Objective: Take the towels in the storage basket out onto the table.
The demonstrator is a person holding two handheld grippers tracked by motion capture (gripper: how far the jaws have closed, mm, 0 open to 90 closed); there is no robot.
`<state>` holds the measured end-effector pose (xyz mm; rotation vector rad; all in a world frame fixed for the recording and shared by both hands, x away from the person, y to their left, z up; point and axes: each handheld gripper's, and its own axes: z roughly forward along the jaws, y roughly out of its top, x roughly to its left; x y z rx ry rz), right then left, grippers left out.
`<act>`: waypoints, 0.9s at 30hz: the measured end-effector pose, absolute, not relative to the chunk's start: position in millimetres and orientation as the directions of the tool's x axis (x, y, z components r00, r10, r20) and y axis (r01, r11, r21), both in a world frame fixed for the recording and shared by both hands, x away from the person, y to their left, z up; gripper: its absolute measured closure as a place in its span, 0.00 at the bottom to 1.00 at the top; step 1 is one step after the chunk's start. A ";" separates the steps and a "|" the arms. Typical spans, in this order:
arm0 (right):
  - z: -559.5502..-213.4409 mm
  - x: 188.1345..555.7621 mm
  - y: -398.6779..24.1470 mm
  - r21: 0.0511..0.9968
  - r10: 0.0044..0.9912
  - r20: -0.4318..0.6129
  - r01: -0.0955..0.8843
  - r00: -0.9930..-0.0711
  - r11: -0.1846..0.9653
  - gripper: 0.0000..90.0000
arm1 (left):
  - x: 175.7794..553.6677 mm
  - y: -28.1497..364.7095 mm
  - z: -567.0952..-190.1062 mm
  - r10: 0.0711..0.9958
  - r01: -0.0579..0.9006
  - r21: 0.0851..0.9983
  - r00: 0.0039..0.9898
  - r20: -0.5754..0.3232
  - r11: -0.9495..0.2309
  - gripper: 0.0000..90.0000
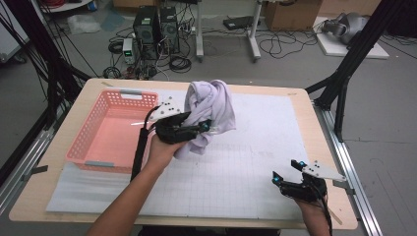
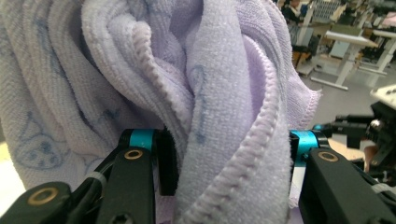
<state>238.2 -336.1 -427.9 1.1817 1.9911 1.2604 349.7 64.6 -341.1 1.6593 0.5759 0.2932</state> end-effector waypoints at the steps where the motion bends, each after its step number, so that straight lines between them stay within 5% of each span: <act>1: -427.9 238.3 -336.5 0.894 0.866 0.033 0.401 -0.499 0.197 0.18 | 350.4 60.8 -344.7 0.524 0.208 0.974 0.841 -0.134 -0.085 0.63; 24: -430.8 243.1 -335.9 0.891 0.862 0.031 0.406 -0.506 0.206 0.18 | 371.2 -3.5 -428.0 0.554 0.355 0.870 0.824 -0.118 -0.342 0.57; 27: -430.9 244.0 -335.7 0.888 0.862 0.029 0.409 -0.507 0.210 0.18 | 372.5 -5.8 -431.9 0.550 0.365 0.863 0.826 -0.127 -0.349 0.43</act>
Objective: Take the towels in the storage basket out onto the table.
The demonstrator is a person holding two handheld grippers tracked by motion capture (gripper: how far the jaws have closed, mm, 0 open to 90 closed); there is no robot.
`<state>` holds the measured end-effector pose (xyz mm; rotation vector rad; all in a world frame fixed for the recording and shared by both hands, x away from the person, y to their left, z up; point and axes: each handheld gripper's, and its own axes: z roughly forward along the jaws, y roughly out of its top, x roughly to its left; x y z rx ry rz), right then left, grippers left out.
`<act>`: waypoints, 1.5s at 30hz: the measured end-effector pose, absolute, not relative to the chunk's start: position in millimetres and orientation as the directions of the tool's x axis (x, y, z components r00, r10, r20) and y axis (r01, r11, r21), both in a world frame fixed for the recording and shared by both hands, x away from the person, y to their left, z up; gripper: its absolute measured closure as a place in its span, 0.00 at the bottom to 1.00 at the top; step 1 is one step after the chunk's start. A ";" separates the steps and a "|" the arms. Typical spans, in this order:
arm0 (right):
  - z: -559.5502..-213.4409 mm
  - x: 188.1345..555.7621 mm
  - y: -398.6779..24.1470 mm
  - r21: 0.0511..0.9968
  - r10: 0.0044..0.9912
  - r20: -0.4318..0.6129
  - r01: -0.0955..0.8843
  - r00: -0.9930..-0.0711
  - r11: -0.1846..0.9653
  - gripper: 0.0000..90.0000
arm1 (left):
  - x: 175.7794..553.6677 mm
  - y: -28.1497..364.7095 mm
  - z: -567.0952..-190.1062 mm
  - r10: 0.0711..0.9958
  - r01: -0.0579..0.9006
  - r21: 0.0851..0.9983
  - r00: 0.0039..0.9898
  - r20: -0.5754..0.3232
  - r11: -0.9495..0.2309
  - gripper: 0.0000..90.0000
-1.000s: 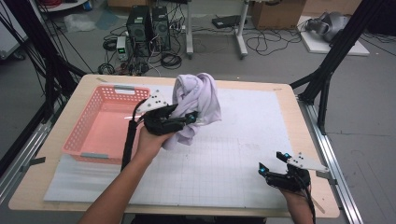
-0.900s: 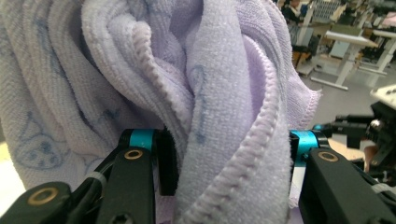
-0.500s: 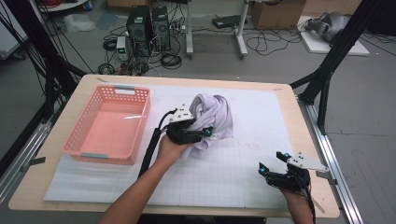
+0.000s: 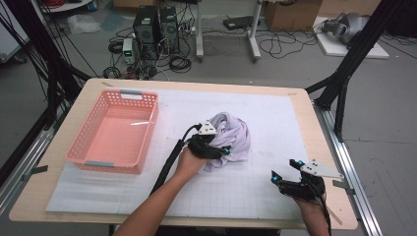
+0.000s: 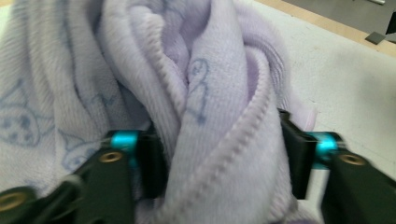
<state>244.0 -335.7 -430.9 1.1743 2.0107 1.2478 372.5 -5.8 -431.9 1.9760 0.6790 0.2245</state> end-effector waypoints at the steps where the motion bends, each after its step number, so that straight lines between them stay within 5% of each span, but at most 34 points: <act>1: -431.0 243.8 -335.4 0.887 0.862 0.036 0.414 -0.506 0.206 0.18 | 371.8 -6.1 -430.6 0.559 0.366 0.867 0.819 -0.129 -0.337 0.36; 11: -431.9 243.2 -337.0 0.887 0.865 0.029 0.412 -0.501 0.209 0.18 | 349.8 43.5 -395.4 0.623 0.295 0.940 0.772 -0.130 -0.170 0.20; 22: -430.1 244.0 -337.5 0.888 0.872 0.039 0.417 -0.489 0.194 0.18 | 308.1 100.0 -420.8 0.625 0.290 0.948 0.766 -0.147 -0.133 0.20; 45: -433.8 260.7 -341.9 0.880 0.886 0.045 0.438 -0.461 0.183 0.18 | 303.7 117.2 -422.1 0.641 0.272 0.955 0.756 -0.134 -0.121 0.20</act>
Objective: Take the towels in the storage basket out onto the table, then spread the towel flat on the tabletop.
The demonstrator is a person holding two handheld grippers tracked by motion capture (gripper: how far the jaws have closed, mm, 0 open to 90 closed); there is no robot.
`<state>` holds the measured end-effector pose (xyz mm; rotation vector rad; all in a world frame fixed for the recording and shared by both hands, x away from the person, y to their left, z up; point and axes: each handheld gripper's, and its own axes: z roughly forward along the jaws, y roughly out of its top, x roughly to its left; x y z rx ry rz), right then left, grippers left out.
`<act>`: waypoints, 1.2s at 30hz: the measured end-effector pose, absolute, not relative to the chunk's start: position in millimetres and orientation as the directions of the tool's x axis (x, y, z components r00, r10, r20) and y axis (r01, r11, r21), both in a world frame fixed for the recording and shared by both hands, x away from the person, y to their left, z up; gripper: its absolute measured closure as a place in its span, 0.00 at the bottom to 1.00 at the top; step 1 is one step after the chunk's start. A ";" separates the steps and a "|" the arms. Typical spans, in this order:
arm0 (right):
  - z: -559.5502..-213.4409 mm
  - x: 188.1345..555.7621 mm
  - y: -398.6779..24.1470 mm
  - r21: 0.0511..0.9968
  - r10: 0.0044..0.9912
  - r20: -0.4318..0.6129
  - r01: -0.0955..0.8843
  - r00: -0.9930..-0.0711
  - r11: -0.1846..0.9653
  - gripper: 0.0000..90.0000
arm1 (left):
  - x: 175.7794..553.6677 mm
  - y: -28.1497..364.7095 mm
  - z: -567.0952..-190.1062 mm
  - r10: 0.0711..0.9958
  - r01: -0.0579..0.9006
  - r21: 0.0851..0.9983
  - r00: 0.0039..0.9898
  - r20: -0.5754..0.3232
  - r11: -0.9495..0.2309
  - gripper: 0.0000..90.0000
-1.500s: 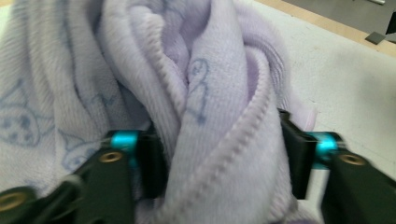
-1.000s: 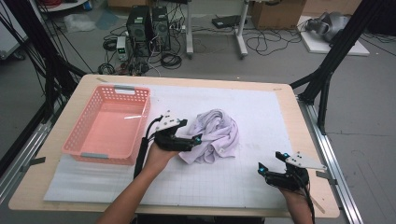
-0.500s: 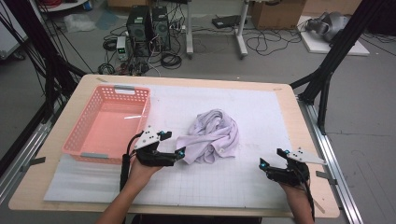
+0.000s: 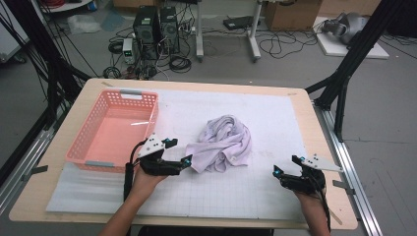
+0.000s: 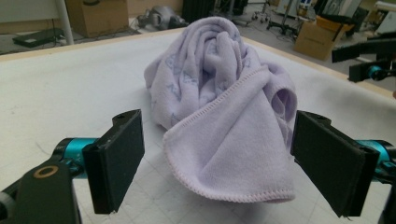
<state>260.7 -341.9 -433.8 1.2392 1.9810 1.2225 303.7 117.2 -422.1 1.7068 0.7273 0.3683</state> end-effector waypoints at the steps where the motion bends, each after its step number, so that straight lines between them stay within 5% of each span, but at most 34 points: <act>1: -433.9 260.9 -341.7 0.880 0.886 0.042 0.437 -0.462 0.186 0.18 | 303.2 117.3 -422.4 0.643 0.271 0.954 0.755 -0.130 -0.126 0.20; 27: -439.5 270.5 -325.8 0.864 0.861 0.037 0.449 -0.508 0.228 0.19 | 305.2 113.9 -429.1 0.647 0.295 0.944 0.751 -0.132 -0.150 0.20; 36: -448.4 288.8 -301.5 0.829 0.826 0.034 0.477 -0.563 0.292 0.30 | 306.5 113.9 -431.1 0.649 0.305 0.940 0.748 -0.138 -0.152 0.20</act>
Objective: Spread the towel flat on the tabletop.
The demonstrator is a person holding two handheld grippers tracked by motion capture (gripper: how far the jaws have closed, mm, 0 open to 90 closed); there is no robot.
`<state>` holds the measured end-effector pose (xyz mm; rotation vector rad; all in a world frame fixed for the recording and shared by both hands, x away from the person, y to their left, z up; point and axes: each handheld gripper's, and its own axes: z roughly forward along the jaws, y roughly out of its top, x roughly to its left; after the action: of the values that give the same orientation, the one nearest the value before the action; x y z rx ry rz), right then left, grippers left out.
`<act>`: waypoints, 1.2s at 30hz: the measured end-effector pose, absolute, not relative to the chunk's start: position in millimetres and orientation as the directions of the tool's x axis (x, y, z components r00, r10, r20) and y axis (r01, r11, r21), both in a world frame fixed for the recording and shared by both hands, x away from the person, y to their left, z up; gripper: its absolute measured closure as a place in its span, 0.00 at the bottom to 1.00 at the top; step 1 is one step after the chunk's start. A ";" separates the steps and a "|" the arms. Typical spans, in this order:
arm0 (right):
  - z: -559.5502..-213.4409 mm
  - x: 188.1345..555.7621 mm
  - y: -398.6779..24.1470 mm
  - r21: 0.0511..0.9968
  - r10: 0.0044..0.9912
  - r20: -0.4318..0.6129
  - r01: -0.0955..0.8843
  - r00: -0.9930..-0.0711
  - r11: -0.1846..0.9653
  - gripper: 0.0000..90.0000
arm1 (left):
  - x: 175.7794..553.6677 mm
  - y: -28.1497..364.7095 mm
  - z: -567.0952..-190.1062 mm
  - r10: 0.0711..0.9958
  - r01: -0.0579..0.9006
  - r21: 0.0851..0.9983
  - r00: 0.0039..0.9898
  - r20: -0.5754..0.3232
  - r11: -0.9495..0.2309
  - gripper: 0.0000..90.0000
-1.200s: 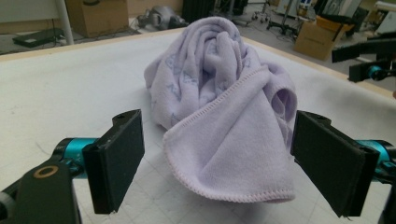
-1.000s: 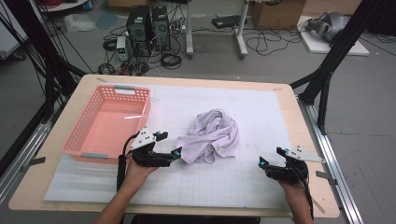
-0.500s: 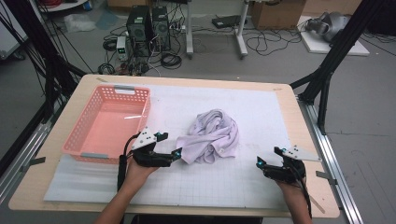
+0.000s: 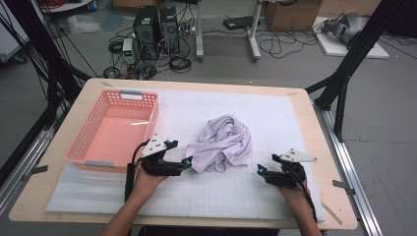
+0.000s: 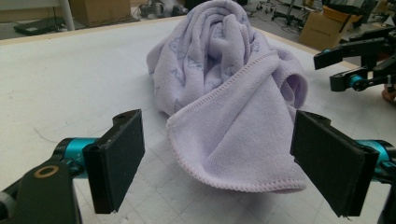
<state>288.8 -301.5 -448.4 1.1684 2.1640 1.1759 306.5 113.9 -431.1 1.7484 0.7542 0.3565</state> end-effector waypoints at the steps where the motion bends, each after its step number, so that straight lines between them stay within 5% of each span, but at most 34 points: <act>1: -448.2 291.2 -296.7 0.828 0.819 0.035 0.476 -0.573 0.297 0.30 | 306.5 113.9 -431.6 0.649 0.306 0.940 0.748 -0.138 -0.153 0.20; 11: -449.4 308.1 -258.4 0.804 0.766 0.052 0.482 -0.640 0.348 0.46 | 308.1 115.0 -433.1 0.656 0.315 0.937 0.741 -0.144 -0.151 0.21; 14: -452.1 311.3 -243.8 0.759 0.743 -0.023 0.472 -0.668 0.448 0.55 | 306.9 113.9 -432.8 0.653 0.314 0.938 0.743 -0.145 -0.149 0.21; 18: -450.4 308.2 -242.7 0.760 0.701 -0.014 0.448 -0.713 0.471 0.95 | 306.8 111.1 -433.4 0.648 0.314 0.936 0.749 -0.141 -0.158 0.22; 24: -441.7 298.9 -278.1 0.733 0.738 -0.077 0.464 -0.670 0.498 0.97 | 307.2 114.1 -433.2 0.647 0.313 0.937 0.749 -0.142 -0.156 0.22; 36: -423.3 271.2 -366.6 0.731 0.903 -0.166 0.565 -0.397 0.382 0.97 | 308.5 113.3 -433.3 0.650 0.310 0.938 0.747 -0.141 -0.153 0.24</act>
<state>271.2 -366.6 -423.3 1.2562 2.0898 0.7948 308.5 113.3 -433.3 1.7507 0.7585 0.3531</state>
